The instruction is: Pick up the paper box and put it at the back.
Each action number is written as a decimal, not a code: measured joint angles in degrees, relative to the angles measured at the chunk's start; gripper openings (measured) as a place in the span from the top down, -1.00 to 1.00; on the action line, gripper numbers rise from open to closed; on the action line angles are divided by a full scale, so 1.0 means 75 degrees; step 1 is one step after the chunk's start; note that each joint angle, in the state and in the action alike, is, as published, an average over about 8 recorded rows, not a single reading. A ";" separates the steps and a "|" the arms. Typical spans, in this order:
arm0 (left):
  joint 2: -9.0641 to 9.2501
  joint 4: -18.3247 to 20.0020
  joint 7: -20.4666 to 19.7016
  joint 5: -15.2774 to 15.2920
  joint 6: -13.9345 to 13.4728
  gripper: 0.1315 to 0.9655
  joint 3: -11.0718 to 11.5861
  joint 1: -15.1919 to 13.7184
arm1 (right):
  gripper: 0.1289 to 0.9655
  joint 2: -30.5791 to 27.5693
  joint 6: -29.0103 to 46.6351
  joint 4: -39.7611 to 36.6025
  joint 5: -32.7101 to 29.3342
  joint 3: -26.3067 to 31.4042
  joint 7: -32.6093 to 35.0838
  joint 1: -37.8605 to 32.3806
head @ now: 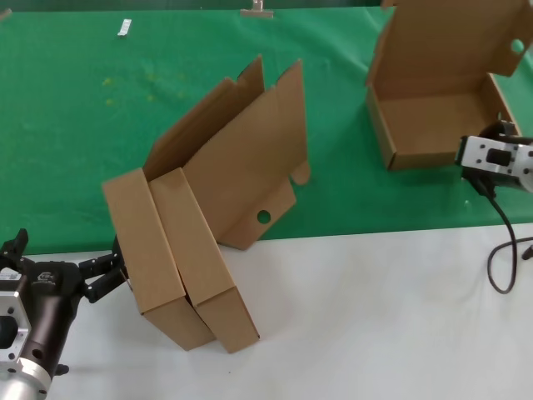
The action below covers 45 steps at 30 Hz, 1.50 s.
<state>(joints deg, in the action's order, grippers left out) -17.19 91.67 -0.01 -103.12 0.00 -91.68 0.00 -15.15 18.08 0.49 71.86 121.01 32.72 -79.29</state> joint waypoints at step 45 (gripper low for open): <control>0.0000 0.0000 0.0000 0.0000 0.0000 -1.00 0.0000 0.0000 | -0.94 -0.0670 0.4632 0.7614 0.5147 -0.8977 0.1623 0.6761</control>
<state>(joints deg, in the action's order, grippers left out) -17.19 91.67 -0.01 -103.12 0.00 -91.68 0.00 -20.18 52.82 57.59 110.46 53.68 44.89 -28.58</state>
